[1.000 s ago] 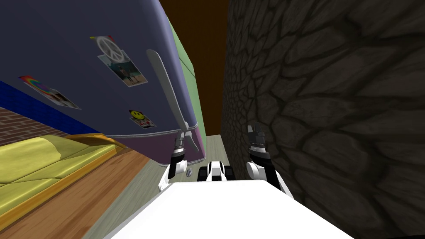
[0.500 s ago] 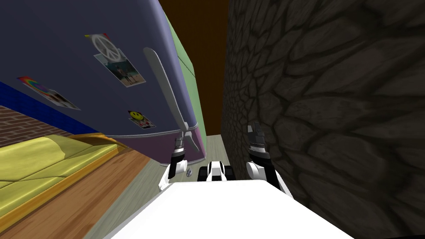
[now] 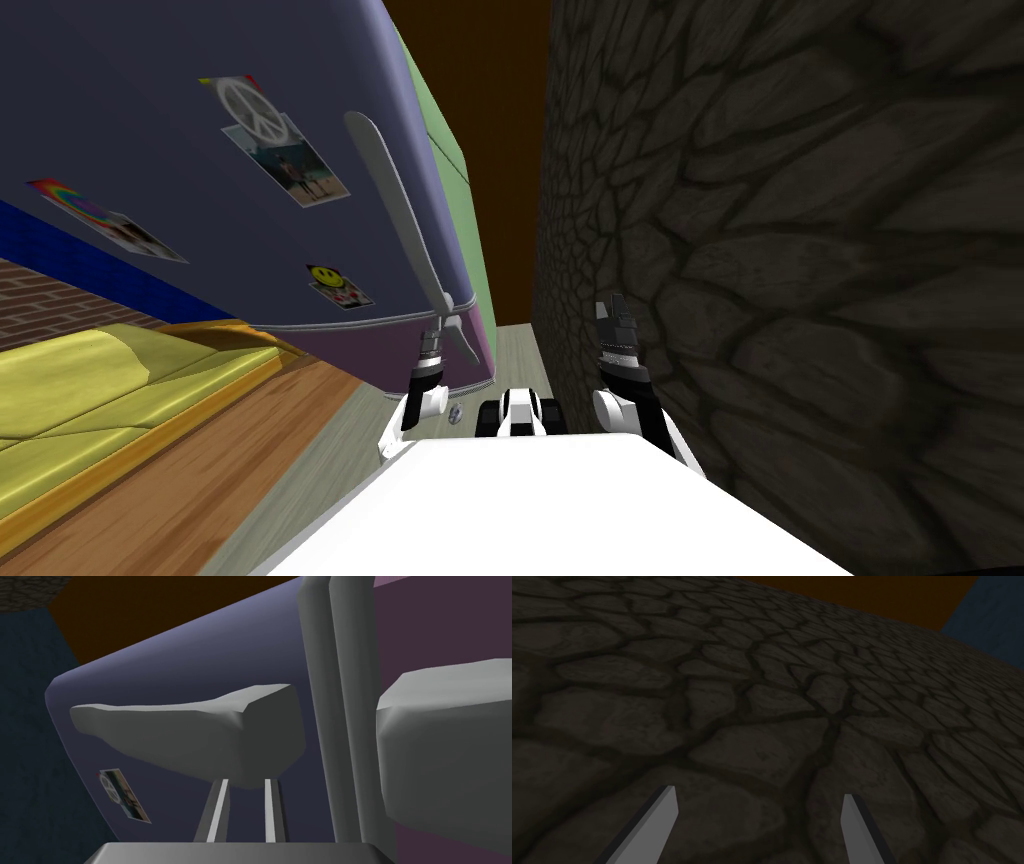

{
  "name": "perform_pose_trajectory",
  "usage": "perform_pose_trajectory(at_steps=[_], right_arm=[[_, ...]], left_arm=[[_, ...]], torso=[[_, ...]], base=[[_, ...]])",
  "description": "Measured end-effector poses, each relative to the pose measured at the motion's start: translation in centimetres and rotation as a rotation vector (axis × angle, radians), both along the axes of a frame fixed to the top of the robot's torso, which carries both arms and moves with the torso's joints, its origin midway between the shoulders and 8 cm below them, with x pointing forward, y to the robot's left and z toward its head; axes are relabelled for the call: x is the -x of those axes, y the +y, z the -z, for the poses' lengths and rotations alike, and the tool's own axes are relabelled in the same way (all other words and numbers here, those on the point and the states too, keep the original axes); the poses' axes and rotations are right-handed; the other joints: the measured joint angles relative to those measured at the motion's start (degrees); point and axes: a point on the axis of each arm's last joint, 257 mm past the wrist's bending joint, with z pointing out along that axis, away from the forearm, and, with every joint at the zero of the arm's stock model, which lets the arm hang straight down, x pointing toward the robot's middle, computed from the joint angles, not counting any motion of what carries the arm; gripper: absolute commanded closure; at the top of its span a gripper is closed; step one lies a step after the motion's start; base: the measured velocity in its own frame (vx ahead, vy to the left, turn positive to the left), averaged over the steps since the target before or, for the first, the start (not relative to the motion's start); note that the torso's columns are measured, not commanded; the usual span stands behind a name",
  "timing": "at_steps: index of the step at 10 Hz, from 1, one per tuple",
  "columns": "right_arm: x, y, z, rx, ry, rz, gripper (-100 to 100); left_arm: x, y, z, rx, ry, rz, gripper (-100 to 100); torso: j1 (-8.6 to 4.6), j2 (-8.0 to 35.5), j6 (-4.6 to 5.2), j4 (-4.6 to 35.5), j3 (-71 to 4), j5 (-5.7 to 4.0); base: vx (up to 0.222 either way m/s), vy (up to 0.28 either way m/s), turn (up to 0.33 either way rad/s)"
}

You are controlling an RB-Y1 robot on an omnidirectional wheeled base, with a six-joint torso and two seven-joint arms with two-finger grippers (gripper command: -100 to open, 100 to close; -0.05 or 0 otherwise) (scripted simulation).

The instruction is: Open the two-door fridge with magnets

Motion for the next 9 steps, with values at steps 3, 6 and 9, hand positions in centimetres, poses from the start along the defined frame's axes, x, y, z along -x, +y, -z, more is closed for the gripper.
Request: perform_pose_trajectory(at_steps=[3, 6, 9], right_arm=[[-0.1, 0.3, 0.0, -0.003, -0.001, -0.008, 0], [-0.2, 0.5, -0.1, -0.005, -0.002, -0.014, 0], [-0.2, 0.5, 0.0, -0.006, -0.002, -0.015, 0]], left_arm=[[-0.5, -0.4, -0.3, 0.089, -0.007, 0.02, -100], [-0.5, -0.7, -0.1, 0.133, -0.011, 0.013, -100], [-0.9, -0.6, -1.3, 0.136, -0.013, 0.012, -100]], torso=[[-0.16, 0.1, 0.11, 0.0, 0.1, -0.05], [-0.04, 0.0, 0.01, 0.0, 0.0, -0.02], [0.13, -0.2, -0.16, -0.1, -0.1, 0.05]], base=[[-0.007, -0.008, -0.001], [0.008, 0.005, 0.008], [0.035, 0.008, 0.002]])
